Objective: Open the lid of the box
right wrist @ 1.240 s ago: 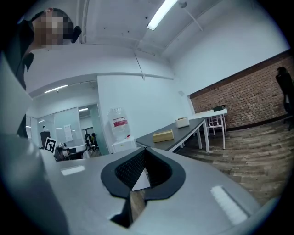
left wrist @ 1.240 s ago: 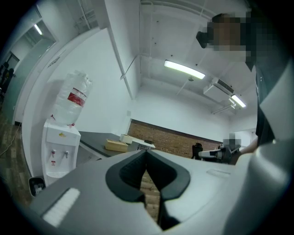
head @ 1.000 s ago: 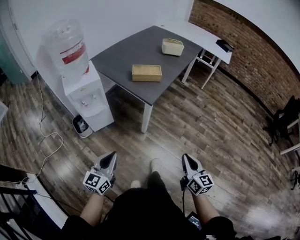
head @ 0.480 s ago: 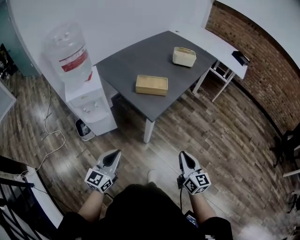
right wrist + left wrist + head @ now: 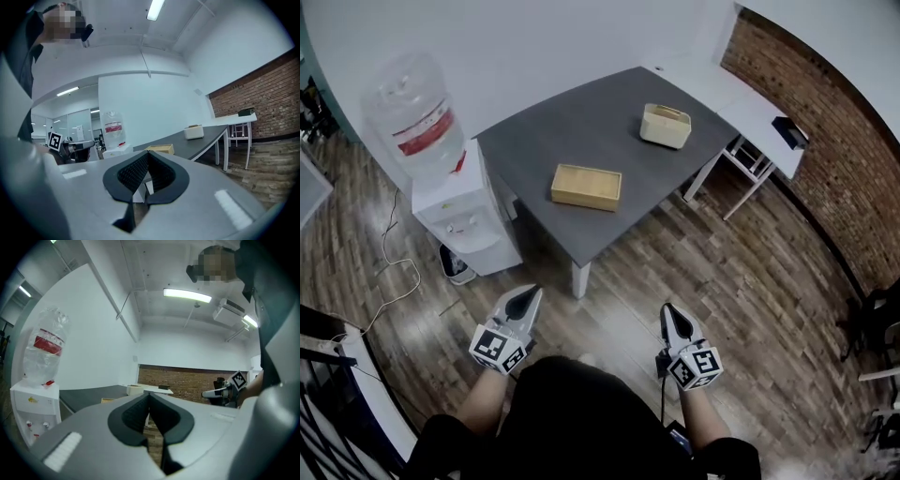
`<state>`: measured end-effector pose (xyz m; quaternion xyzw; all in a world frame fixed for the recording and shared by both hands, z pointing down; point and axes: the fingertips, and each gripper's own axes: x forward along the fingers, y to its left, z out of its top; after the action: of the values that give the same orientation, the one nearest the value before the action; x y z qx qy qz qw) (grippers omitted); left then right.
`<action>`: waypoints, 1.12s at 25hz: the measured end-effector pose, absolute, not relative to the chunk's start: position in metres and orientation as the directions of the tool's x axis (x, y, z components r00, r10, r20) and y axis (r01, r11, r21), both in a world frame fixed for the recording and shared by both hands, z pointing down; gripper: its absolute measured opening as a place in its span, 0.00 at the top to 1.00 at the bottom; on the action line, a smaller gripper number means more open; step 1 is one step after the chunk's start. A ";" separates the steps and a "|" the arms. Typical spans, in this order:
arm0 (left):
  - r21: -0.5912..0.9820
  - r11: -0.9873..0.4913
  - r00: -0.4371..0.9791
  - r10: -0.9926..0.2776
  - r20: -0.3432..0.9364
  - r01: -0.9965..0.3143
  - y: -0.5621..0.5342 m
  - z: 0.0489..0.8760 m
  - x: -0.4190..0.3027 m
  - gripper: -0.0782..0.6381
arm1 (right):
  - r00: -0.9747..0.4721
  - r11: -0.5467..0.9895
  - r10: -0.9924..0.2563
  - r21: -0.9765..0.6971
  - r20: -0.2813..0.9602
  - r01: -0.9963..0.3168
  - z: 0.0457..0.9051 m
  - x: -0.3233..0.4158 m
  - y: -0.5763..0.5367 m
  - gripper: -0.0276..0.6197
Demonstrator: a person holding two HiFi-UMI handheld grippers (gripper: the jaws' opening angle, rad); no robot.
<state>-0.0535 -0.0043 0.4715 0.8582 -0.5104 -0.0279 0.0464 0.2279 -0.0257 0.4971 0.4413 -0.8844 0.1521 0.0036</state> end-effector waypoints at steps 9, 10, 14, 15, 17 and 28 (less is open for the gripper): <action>0.131 -0.435 0.443 -0.895 0.039 -0.891 -0.031 0.478 -0.056 0.89 | -0.626 0.561 -0.762 -0.314 0.164 -0.766 0.515 0.226 -0.071 0.95; 0.139 -0.430 0.439 -0.898 0.041 -0.892 -0.036 0.480 -0.060 0.89 | -0.628 0.563 -0.760 -0.315 0.165 -0.764 0.516 0.223 -0.076 0.95; 0.159 -0.418 0.429 -0.902 0.044 -0.895 -0.062 0.487 -0.075 0.89 | -0.627 0.568 -0.760 -0.292 0.171 -0.769 0.514 0.213 -0.095 0.95; 0.158 -0.419 0.430 -0.902 0.045 -0.894 -0.070 0.488 -0.077 0.89 | -0.622 0.566 -0.764 -0.284 0.172 -0.774 0.513 0.214 -0.099 0.95; 0.151 -0.428 0.438 -0.898 0.038 -0.891 -0.088 0.487 -0.078 0.89 | -0.606 0.554 -0.776 -0.270 0.173 -0.787 0.511 0.218 -0.112 0.95; 0.150 -0.500 0.510 -0.860 0.034 -0.853 -0.184 0.487 -0.089 0.89 | -0.538 0.486 -0.822 -0.262 0.187 -0.834 0.505 0.208 -0.186 0.95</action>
<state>-0.0885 -0.1838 0.4869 0.8657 -0.4947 -0.0223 0.0738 0.2076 -0.1865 0.5050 0.4802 -0.8619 0.1618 0.0181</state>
